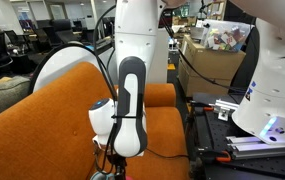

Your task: Put the red lid on the white and blue cup

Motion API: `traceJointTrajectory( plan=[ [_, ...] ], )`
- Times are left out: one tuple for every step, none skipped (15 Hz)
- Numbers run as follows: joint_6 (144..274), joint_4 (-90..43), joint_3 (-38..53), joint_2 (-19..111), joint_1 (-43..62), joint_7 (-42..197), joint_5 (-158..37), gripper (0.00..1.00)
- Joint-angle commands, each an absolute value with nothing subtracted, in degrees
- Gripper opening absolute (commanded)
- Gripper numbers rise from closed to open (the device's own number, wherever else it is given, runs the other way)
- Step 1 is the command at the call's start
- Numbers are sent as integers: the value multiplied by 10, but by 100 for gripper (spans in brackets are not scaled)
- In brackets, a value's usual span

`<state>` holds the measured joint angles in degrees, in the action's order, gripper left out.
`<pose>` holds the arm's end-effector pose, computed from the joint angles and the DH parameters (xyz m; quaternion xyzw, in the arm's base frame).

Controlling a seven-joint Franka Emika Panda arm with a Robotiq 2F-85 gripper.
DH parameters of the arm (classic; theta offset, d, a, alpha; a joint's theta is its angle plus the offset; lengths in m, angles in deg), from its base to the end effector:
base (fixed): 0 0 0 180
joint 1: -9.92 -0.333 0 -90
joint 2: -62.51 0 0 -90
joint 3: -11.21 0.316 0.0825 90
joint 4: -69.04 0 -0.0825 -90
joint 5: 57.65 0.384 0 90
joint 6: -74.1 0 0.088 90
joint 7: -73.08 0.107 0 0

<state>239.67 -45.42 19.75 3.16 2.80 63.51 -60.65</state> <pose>0.4900 0.1548 -0.0621 -0.9732 -0.2116 0.0686 0.0579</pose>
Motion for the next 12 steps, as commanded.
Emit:
traceJointTrajectory(
  plan=[
    [2404,-462,197,43,24,646,-616,100],
    [2406,-462,198,45,24,646,-616,100],
    [2408,-462,201,47,25,645,-615,100],
    [2411,-463,202,49,25,645,-615,100],
    [2415,-465,204,50,25,644,-615,100],
    [2418,-467,205,51,26,643,-616,100],
    [2419,-468,206,52,25,644,-615,100],
    [2419,-466,206,50,25,644,-615,100],
    [2422,-462,206,45,27,643,-615,100],
    [2425,-456,207,39,28,643,-614,100],
    [2427,-447,205,30,27,644,-613,100],
    [2426,-438,206,22,29,643,-613,100]
  ],
)
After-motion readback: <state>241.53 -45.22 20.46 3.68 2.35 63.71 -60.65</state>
